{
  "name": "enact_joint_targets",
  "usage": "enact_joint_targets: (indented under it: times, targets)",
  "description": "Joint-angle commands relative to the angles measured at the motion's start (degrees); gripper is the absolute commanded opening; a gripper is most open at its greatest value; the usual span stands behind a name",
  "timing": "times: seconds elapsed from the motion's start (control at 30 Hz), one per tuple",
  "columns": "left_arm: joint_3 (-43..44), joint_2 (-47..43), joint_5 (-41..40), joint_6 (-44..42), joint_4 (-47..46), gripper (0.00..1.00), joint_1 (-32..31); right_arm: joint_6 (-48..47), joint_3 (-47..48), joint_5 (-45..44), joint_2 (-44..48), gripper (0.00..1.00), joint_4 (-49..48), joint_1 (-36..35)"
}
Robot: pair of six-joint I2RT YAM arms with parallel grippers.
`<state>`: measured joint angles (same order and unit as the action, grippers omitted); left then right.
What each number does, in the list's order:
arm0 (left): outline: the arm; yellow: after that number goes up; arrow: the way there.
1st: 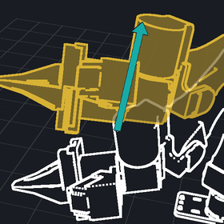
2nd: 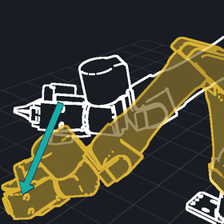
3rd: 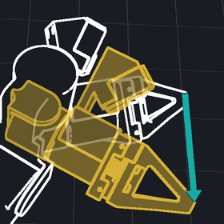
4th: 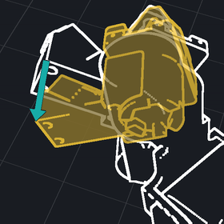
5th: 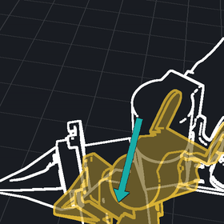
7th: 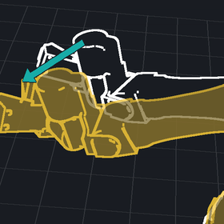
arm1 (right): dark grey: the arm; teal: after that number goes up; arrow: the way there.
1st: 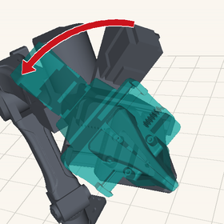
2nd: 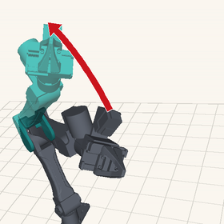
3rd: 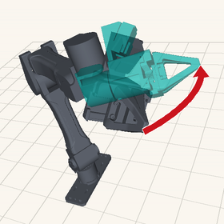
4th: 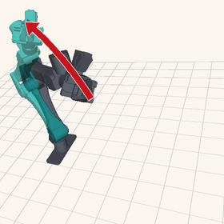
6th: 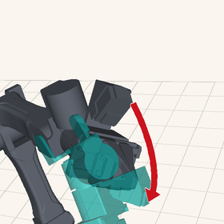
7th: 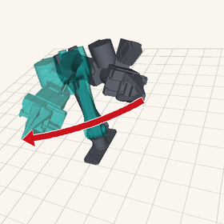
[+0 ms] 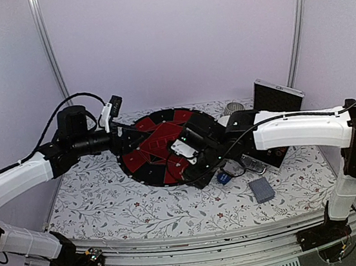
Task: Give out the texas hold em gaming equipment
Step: Pick up the dealer button from the center of the board, then pass from the right arm to the left
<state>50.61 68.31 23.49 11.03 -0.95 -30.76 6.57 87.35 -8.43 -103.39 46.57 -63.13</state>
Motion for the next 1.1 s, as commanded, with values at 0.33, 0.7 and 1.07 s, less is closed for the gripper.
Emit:
enact_joint_targets:
  times: [0.33, 0.7, 1.07]
  targets:
    - [-5.85, 5.42, 31.15, 8.27, -11.73, 0.91, -1.89, -15.36, 1.47, -11.70, 0.94, 0.35, -23.83, -2.68]
    - [-2.62, 12.55, 22.89, 11.78, -10.32, 0.67, -2.11, -20.81, 5.72, -13.76, -2.42, 0.35, -26.67, -4.67]
    - [-2.70, 12.82, 22.54, 11.82, -11.78, 0.23, -2.12, -22.47, 5.91, -13.70, -3.68, 0.35, -27.58, -5.45]
